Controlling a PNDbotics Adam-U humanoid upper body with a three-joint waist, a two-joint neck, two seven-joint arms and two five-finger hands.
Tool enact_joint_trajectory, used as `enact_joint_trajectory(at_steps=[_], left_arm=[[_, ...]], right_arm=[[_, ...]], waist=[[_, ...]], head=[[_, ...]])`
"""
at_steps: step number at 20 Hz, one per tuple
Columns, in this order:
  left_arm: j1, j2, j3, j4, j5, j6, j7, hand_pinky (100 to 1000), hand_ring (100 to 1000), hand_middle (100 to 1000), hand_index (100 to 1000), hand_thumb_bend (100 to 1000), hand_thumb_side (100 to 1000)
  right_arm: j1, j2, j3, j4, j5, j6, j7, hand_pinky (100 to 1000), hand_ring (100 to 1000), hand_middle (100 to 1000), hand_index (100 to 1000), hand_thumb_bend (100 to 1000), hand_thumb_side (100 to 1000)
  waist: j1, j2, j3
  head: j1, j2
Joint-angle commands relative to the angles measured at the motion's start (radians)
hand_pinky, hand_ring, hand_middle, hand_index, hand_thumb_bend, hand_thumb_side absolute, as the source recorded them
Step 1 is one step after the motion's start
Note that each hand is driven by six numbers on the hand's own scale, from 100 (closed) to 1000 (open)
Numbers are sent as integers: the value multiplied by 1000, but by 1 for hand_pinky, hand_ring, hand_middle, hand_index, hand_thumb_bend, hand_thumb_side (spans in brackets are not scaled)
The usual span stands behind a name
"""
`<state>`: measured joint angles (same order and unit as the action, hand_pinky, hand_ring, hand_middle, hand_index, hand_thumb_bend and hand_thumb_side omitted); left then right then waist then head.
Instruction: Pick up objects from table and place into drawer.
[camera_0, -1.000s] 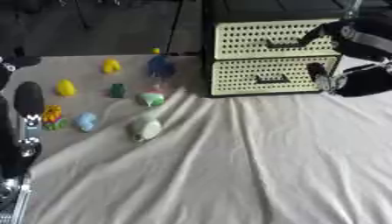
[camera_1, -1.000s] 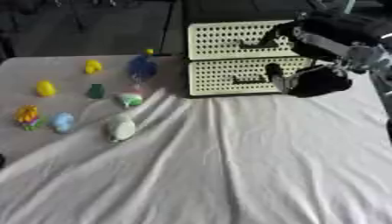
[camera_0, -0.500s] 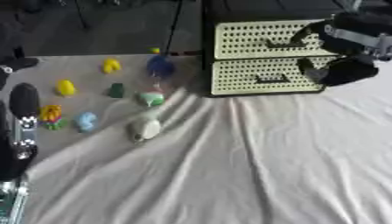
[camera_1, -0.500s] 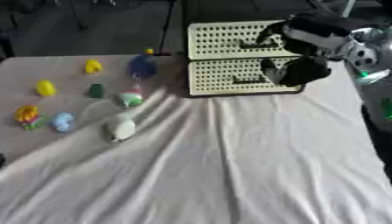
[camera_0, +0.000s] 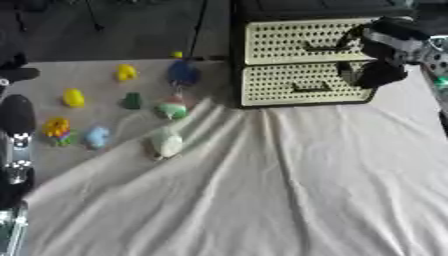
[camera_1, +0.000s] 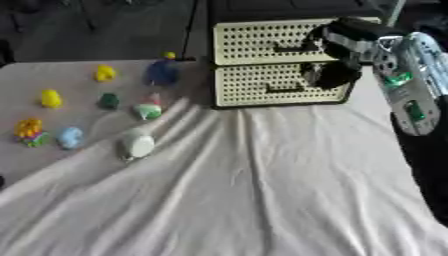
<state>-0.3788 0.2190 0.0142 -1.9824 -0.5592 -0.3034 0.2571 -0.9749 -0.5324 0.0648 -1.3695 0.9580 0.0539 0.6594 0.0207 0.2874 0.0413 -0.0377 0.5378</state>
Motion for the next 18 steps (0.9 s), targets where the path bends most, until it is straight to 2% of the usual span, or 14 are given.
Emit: enact_joint_trajectory(at_steps=[1, 4, 5, 12, 18], left_arm=[[-7, 5, -4, -18, 7, 0, -6, 710, 874, 858, 949, 249, 970], [-7, 5, -4, -18, 8, 0, -7, 709, 874, 856, 947, 246, 967], [-6, 5, -5, -18, 8, 0, -8, 709, 874, 856, 946, 247, 970], [-6, 5, -8, -18, 10, -1, -13, 707, 875, 851, 943, 242, 970], [-7, 4, -12, -18, 15, -2, -17, 706, 875, 846, 941, 239, 971]], right_arm=[[-31, -14, -18, 19, 8, 6, -29, 100, 100, 100, 808, 100, 293], [-39, -17, -24, 20, -2, 7, -51, 100, 100, 100, 809, 100, 319], [-43, -19, -25, 17, -4, 7, -56, 100, 100, 100, 809, 100, 295], [-68, -25, -33, 12, -2, 13, -76, 100, 100, 100, 816, 100, 291], [-88, -13, -24, 67, 14, 13, -79, 100, 100, 100, 825, 100, 278]], waist=[[1, -14, 2], [1, -10, 2], [1, -9, 2], [-1, -5, 6], [-2, -1, 14]], head=[[-6, -11], [-8, -13], [-8, -14], [-13, -19], [-19, -26]])
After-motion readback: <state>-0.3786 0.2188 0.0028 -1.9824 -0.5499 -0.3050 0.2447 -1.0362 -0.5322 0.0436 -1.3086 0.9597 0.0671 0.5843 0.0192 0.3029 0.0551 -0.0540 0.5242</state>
